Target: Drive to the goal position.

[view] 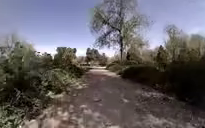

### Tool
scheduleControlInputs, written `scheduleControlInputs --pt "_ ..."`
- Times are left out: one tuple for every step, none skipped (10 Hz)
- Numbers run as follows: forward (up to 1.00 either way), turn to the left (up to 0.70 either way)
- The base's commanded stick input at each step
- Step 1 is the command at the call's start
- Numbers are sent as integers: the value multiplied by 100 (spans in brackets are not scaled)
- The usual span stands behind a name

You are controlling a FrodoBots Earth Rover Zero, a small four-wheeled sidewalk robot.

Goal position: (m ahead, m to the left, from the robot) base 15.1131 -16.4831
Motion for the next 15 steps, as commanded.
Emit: scheduleControlInputs --pt "70 0" --pt "70 0" --pt "70 0" --pt "70 0" --pt "70 0" --pt "70 0" --pt "70 0" --pt "70 0" --pt "70 0" --pt "70 0" --pt "70 0" --pt "70 0" --pt "70 0" --pt "70 0" --pt "70 0"
